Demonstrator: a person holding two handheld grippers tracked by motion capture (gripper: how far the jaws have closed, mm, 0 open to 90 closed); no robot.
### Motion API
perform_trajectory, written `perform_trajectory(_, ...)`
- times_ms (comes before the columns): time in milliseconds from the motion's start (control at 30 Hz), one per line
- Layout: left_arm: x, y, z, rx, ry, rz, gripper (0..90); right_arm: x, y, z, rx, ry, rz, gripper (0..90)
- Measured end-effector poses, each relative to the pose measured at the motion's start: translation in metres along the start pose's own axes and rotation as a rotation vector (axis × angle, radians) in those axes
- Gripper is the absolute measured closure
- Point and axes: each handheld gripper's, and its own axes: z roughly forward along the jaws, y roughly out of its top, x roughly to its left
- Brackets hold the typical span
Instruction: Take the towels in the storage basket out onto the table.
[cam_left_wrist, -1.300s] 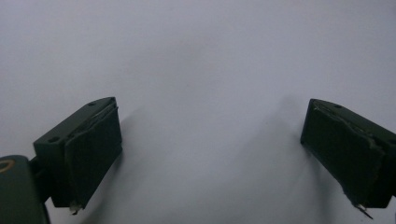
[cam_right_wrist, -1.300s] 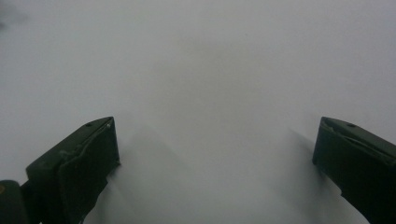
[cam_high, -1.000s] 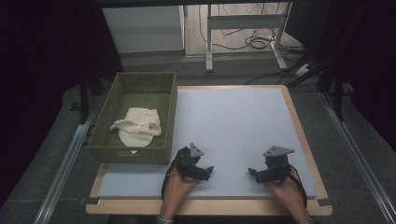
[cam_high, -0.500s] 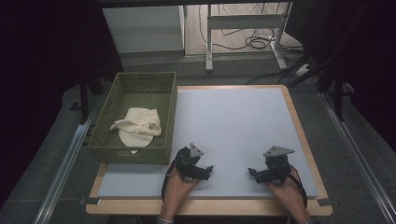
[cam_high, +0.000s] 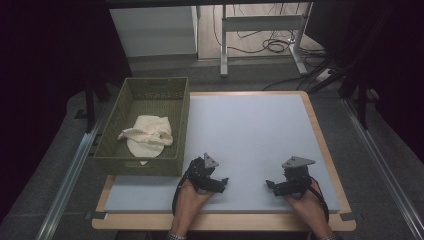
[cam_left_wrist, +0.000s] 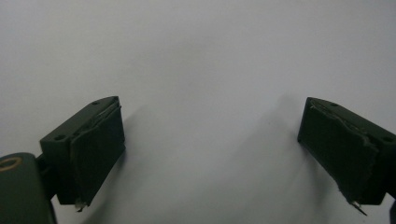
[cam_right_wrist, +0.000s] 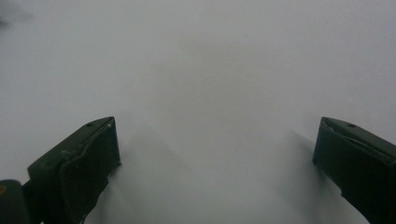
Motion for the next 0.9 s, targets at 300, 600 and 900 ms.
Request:
perform_trajectory(300, 0.0, 0.01, -0.005, 0.043, -0.009, 0.01, 5.3, 0.0, 0.0, 0.0, -0.001, 0.001, 0.0, 0.5)
perform_trajectory(600, 0.0, 0.022, -0.016, 0.014, -0.047, 0.04, 5.3, 0.0, 0.0, 0.0, -0.001, 0.002, 0.0, 0.5)
perform_trajectory(900, -0.003, 0.044, -0.021, -0.001, -0.052, 0.084, 5.2, 0.0, 0.0, 0.0, -0.001, 0.002, -0.001, 0.5)
